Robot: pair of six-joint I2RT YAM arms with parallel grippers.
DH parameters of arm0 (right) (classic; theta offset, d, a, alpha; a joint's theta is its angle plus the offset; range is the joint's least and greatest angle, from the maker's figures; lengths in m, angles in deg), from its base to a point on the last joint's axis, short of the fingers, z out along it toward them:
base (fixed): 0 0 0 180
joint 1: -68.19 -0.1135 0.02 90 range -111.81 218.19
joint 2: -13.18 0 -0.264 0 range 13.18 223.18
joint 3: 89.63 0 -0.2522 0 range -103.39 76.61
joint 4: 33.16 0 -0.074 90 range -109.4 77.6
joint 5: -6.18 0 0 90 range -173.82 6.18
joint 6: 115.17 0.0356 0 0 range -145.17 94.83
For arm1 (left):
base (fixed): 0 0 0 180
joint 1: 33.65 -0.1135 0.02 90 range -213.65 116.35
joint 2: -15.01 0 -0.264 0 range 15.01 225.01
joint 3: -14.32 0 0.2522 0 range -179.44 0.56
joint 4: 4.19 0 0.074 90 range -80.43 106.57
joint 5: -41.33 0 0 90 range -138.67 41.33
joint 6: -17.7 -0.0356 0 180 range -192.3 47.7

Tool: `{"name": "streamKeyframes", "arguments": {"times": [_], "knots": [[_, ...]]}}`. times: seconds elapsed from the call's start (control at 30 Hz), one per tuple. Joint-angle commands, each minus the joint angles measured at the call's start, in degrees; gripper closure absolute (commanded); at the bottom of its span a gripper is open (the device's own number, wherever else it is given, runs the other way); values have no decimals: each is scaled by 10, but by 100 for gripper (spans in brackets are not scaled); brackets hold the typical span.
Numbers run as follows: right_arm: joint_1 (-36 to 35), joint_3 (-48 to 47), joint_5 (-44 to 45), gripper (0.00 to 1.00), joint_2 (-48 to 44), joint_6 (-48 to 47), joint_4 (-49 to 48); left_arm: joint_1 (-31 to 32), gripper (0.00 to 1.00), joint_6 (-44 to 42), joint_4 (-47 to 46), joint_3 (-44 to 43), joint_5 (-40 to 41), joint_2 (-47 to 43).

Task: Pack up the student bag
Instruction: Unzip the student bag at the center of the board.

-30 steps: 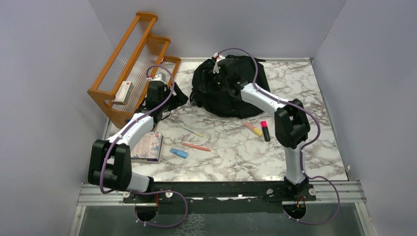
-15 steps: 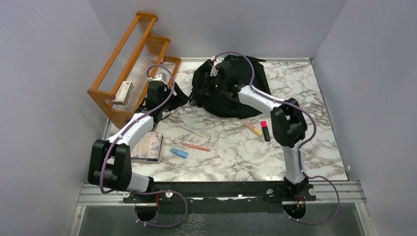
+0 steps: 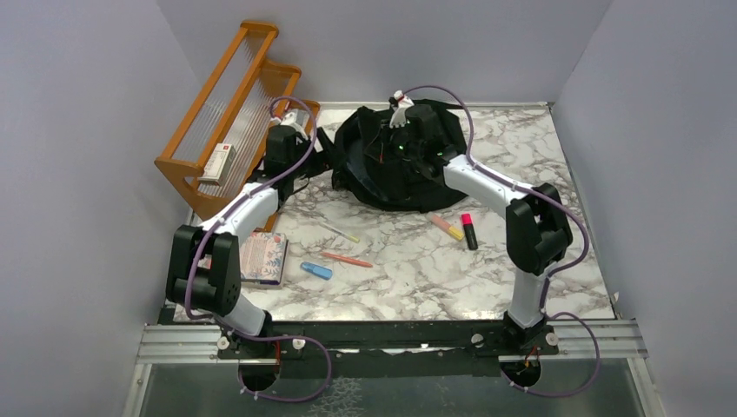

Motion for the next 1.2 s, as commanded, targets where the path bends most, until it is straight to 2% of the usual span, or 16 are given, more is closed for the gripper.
{"name": "streamKeyframes", "arguments": {"times": [0.0, 0.27, 0.47, 0.57, 0.8, 0.93, 1.03, 1.17], "knots": [[13, 12, -71, 99, -33, 30, -46, 21, 14, -17, -40, -55, -11, 32], [47, 35, -112, 99, -63, 64, -67, 36, 16, -35, 42, -106, 79, 108], [86, 43, -144, 99, -78, 76, -68, 37, 19, -56, 60, -125, 96, 150], [107, 46, -156, 99, -86, 78, -70, 37, 31, -67, 70, -150, 96, 184], [196, 79, -177, 99, -107, 93, -77, 36, 75, -89, 86, -183, 99, 221], [252, 101, -171, 99, -104, 86, -61, 31, 93, -95, 93, -187, 101, 223], [286, 126, -158, 99, -93, 82, -55, 27, 100, -99, 93, -187, 98, 220], [319, 155, -144, 99, -60, 78, -62, 23, 100, -107, 90, -190, 77, 220]]}}
